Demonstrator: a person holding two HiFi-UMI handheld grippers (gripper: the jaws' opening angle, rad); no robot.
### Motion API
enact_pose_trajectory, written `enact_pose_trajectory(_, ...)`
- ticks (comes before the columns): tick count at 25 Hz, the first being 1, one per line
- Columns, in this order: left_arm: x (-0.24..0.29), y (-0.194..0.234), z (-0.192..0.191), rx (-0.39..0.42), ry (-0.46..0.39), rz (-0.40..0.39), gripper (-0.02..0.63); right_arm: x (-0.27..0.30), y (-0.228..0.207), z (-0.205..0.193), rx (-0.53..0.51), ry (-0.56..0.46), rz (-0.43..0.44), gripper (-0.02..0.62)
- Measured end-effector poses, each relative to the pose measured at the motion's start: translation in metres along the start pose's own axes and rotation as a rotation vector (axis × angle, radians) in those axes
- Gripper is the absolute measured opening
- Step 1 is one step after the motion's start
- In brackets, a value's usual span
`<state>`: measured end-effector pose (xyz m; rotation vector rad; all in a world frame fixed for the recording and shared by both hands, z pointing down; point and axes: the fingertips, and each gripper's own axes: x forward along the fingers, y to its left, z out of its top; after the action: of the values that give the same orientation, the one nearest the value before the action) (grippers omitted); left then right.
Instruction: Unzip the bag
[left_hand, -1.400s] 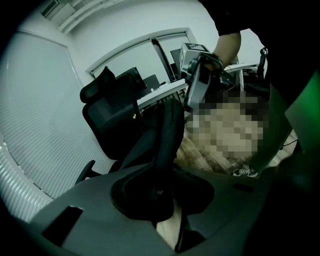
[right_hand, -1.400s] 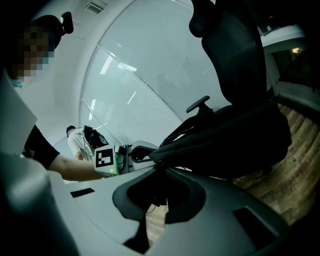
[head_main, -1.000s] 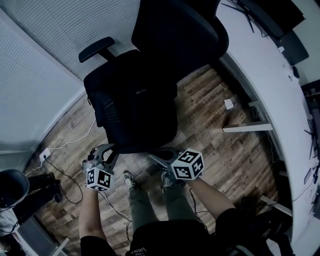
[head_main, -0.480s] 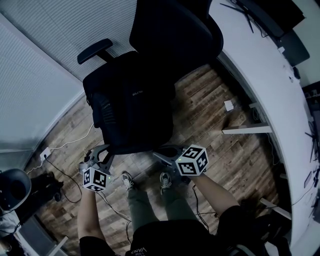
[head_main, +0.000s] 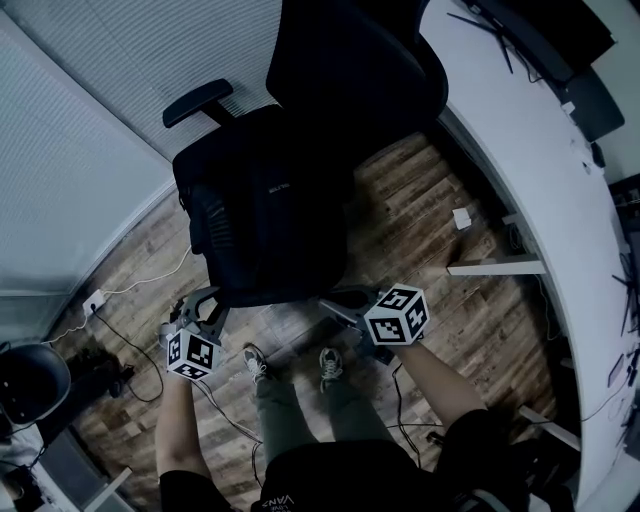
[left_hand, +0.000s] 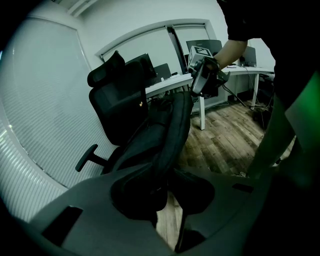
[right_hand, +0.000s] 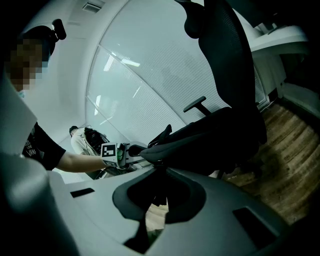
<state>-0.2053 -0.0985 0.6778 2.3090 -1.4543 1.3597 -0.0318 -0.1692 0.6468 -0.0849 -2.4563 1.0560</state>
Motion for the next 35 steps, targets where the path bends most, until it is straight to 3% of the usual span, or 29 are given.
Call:
enact_pose_trajectory(11, 0.001, -0.002, 0.000, -0.036, 0.019, 0.008, 0.100, -0.015, -0.020, 0.002, 0.019, 0.007, -0.018, 0.049)
enact_pose_trajectory(25, -0.002, -0.007, 0.000, -0.105, 0.116, 0.069, 0.128, -0.012, -0.007, -0.007, -0.149, 0.012, -0.147, 0.052)
enact_pose_trajectory(29, -0.010, -0.012, 0.002, -0.170, 0.105, 0.056, 0.192, -0.011, 0.001, -0.010, -0.198, 0.019, -0.201, 0.054)
enact_pose_trajectory(33, -0.026, -0.023, 0.009, -0.196, 0.074, 0.073, 0.219, -0.017, 0.009, -0.016, -0.220, 0.018, -0.252, 0.144)
enact_pose_trajectory(35, -0.037, -0.025, 0.014, -0.210, 0.053, 0.095, 0.222, -0.021, 0.015, -0.016, -0.217, 0.008, -0.268, 0.160)
